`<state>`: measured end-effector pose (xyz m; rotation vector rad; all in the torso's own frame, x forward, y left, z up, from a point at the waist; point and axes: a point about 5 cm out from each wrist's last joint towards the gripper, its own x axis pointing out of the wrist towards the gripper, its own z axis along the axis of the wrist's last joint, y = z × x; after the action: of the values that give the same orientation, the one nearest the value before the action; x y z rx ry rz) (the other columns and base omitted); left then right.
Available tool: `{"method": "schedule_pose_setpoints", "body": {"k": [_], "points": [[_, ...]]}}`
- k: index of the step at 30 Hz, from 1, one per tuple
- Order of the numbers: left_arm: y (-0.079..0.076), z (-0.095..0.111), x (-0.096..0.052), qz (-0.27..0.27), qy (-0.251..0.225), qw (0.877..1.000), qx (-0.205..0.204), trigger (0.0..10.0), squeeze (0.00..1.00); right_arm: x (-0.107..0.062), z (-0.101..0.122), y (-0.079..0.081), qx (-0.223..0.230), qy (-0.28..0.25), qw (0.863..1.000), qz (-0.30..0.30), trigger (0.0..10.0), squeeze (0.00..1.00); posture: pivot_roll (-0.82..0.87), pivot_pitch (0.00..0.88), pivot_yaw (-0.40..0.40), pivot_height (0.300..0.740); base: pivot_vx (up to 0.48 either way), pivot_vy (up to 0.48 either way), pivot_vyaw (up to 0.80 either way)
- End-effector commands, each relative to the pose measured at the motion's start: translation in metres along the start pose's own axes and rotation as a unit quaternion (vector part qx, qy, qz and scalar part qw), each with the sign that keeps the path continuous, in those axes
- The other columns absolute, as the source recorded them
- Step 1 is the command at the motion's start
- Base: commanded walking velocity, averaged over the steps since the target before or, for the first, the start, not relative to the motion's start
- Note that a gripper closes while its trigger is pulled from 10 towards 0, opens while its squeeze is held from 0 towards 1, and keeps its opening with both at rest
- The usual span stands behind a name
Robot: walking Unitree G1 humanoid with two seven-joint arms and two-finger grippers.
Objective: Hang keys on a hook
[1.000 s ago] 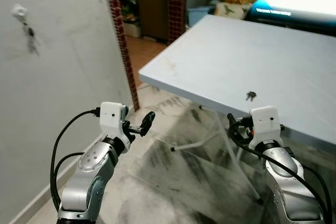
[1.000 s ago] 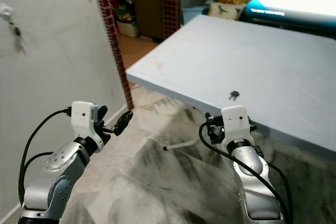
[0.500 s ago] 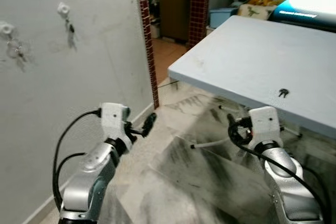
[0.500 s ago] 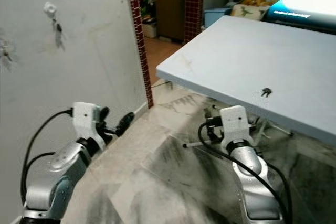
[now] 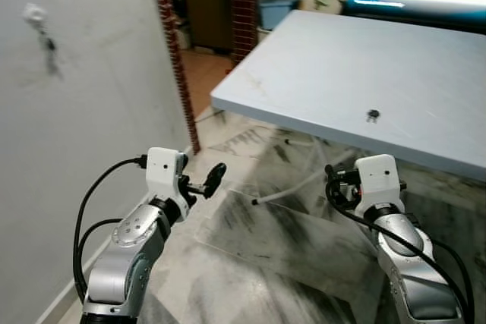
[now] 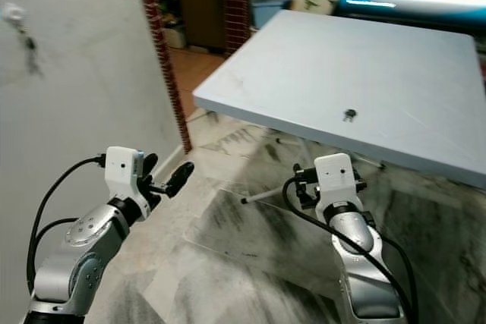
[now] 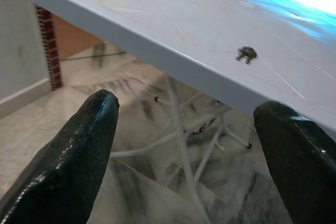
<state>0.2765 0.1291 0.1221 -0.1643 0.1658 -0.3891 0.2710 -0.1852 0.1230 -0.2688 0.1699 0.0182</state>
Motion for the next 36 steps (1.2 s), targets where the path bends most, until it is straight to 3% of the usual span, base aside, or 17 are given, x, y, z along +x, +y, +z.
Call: {"method": "schedule_pose_setpoints", "body": {"k": [1,4,22,36], "points": [[0.0015,0.0015,0.0002,-0.003,-0.003,1.0,-0.008,10.0,0.0,-0.0012,0.0042,-0.0008,-0.001,-0.005,1.0,-0.001,10.0,0.0,-0.04,0.034,0.06,0.74,0.0,0.0,-0.8],[-0.0035,0.0017,0.0003,-0.021,-0.007,0.999,-0.04,10.0,0.0,-0.0011,0.0041,-0.0013,-0.004,-0.005,1.0,-0.001,10.0,0.0,-0.04,0.034,0.06,0.74,0.0,0.0,-0.8],[-0.0071,0.0019,-0.0003,-0.037,-0.007,0.999,-0.023,10.0,0.0,-0.0013,0.0042,0.0027,-0.005,-0.003,1.0,0.0,10.0,0.0,-0.04,0.043,0.061,0.74,0.07,0.0,-0.78],[-0.0067,0.002,-0.0006,-0.039,-0.007,0.999,-0.015,10.0,0.0,-0.0009,0.0046,0.0056,-0.003,-0.005,1.0,0.005,10.0,0.0,-0.04,0.038,0.063,0.74,0.278,0.0,0.0]]}}
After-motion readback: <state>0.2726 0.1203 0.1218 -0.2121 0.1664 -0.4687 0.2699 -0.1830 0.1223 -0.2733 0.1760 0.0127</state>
